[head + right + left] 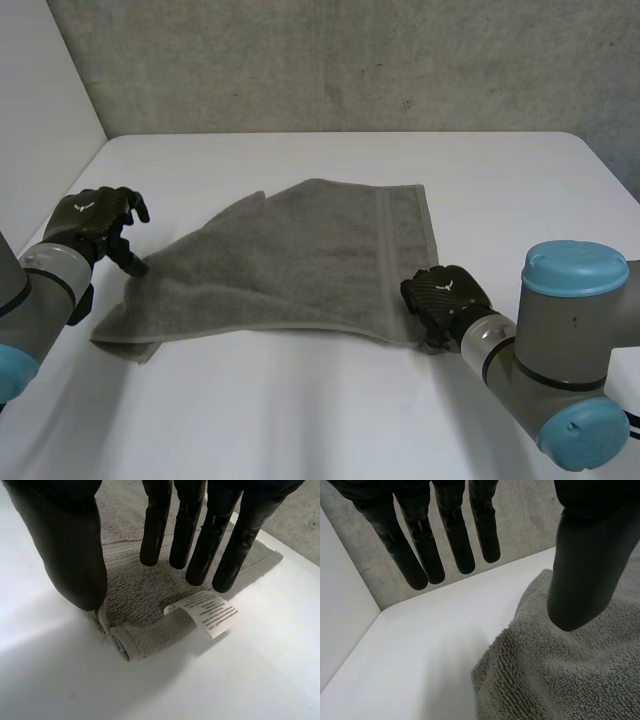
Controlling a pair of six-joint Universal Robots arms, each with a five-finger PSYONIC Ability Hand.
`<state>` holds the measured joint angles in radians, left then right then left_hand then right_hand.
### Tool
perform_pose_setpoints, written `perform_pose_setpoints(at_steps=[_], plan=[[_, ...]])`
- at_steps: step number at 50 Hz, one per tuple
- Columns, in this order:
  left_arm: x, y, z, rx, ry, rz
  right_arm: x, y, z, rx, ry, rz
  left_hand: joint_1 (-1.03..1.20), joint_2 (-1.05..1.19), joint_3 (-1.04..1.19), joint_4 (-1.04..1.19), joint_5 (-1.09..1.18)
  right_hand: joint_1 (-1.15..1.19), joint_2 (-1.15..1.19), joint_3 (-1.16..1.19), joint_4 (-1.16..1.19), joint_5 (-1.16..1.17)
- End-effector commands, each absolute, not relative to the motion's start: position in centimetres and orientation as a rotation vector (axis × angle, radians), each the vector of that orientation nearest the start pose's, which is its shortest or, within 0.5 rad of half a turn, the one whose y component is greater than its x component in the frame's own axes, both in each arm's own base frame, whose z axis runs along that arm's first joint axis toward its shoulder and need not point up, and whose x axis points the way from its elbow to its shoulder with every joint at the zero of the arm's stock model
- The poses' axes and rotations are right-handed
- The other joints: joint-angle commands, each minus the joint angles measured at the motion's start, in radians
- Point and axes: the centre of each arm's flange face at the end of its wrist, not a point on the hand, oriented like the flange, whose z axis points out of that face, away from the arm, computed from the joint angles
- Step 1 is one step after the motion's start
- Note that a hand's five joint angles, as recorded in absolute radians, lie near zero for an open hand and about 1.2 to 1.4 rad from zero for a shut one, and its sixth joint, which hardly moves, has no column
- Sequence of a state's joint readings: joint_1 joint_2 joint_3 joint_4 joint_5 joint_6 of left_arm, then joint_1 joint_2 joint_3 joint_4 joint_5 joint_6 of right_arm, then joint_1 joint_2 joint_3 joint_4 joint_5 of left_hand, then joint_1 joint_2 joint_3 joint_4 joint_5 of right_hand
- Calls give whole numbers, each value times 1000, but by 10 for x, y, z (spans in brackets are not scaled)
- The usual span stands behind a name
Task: Fold the towel.
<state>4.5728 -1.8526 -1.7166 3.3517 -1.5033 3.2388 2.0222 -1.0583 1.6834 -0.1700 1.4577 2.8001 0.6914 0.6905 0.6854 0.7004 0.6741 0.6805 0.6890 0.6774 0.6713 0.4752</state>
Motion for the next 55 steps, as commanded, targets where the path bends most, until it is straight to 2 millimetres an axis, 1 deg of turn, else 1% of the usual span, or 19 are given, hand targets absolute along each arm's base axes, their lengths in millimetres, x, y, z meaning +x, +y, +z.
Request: perform_pose_setpoints(at_steps=[1,13,20,36,41,55], plan=[[-182,-311,195,364,2485,-2017,273,-239,120,-1068,2314,-1559,-102,-101,-96,-111,-259,-67,-76,-64,-58,-36],[-182,-310,194,365,2489,-2014,268,-229,123,-1089,2330,-1532,-102,-101,-96,-111,-259,-44,-52,-41,-34,-13],[-182,-310,194,367,2488,-2013,268,-227,123,-1111,2329,-1527,-102,-101,-96,-111,-259,-41,-49,-38,-31,-10],[-182,-310,194,365,2489,-2014,271,-239,125,-1099,2309,-1573,-102,-101,-96,-111,-259,-8,-17,-5,1,22],[-182,-310,194,367,2488,-2013,273,-244,121,-1098,2309,-1576,-102,-101,-96,-111,-259,27,18,30,36,58],[-182,-310,193,367,2490,-2011,274,-246,119,-1103,2310,-1567,-102,-101,-96,-111,-259,83,74,86,92,113]])
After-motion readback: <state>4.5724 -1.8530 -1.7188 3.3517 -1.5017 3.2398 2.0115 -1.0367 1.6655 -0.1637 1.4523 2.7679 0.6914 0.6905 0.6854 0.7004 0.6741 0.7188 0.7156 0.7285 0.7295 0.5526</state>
